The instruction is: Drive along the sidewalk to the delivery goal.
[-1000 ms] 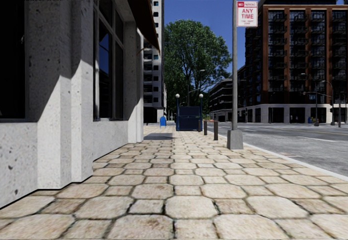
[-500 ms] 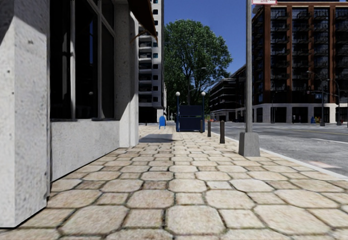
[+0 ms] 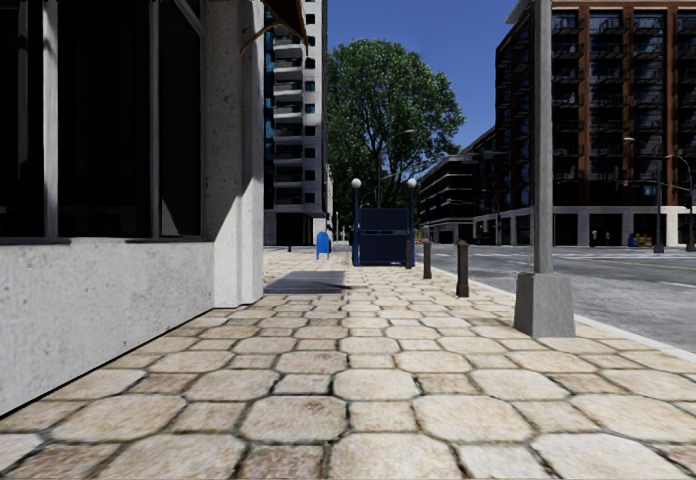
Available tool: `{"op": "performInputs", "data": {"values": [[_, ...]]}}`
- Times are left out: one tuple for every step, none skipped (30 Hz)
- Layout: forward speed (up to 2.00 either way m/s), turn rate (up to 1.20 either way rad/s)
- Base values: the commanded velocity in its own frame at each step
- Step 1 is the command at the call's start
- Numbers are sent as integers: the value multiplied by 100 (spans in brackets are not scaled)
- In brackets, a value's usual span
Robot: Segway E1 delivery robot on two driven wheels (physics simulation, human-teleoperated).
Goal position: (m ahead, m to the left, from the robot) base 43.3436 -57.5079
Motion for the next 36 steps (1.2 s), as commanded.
{"op": "performInputs", "data": {"values": [[198, 0], [198, 0], [198, 0], [198, 0], [198, 0], [198, 0], [198, 0], [198, 0], [198, 0], [198, 0], [198, 0], [198, 0], [198, 0], [198, 0], [198, 0], [198, 0], [198, 0], [198, 0], [198, 6], [198, 8], [198, 8], [198, 8], [198, 7], [198, 0], [198, 0], [198, 0], [198, 0], [198, 0], [198, 0], [198, 0], [198, 0], [198, 0], [198, 0], [198, 0], [198, 0], [198, 3]]}}
